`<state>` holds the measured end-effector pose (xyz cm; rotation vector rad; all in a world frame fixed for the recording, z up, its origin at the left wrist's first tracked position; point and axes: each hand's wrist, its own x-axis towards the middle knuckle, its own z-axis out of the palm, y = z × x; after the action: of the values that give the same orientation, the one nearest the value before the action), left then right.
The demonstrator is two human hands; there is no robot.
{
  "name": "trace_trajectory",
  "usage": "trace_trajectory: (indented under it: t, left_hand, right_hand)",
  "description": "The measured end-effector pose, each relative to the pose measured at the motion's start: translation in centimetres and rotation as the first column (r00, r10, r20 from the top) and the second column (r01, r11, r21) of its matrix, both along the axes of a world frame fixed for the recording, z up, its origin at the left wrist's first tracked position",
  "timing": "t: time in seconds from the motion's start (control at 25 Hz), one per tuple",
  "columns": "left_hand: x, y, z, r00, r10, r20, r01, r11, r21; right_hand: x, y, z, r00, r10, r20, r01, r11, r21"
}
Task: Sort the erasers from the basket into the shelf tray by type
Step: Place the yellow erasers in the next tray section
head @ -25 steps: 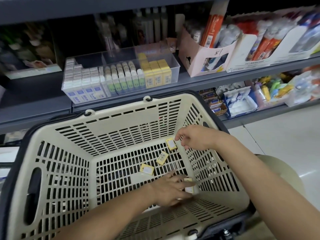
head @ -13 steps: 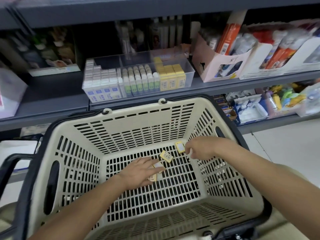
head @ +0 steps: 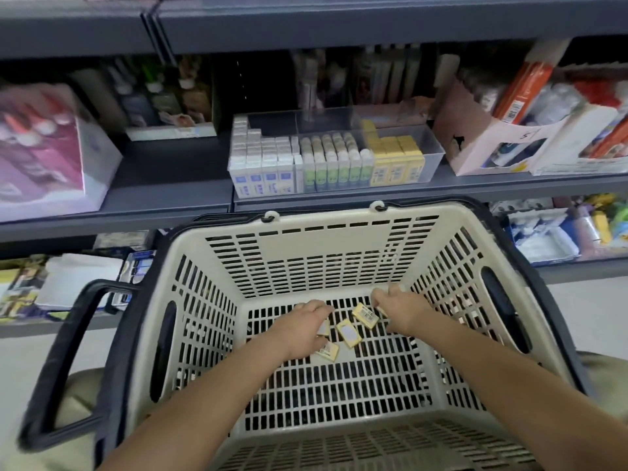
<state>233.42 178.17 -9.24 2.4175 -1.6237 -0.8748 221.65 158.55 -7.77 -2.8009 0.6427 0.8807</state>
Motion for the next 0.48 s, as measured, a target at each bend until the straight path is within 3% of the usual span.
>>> trace_trajectory:
  t: [0.08,0.24,0.4,0.48]
  left_hand:
    - [-0.9,-1.5,-0.2,1.000,-0.019,-0.018,0.019,1.000,-0.012]
    - [-2.7,-6.0,-0.7,0.996,-0.079,0.029,0.080,0.996,-0.034]
    - [-3.4,-7.9,-1.4,0.969,-0.123,0.213,0.121,0.992,0.020]
    - [-3.2,-7.7,-1.4,0.982,-0.046,0.181,0.041,0.999,0.031]
  right_hand:
    - [0.0,-0.1,0.2,1.000,0.001,0.003,-0.001,1.000,-0.019]
    - [0.1,-1.5,1.8,0.975,-0.214,0.065,0.197,0.959,0.203]
    - [0.5,-2.1,2.9,0.885,-0.455,0.097,0.364,0.806,0.467]
    - [0.8,-1.9,3.4,0.839,-0.541,0.061,0.418,0.710,0.567]
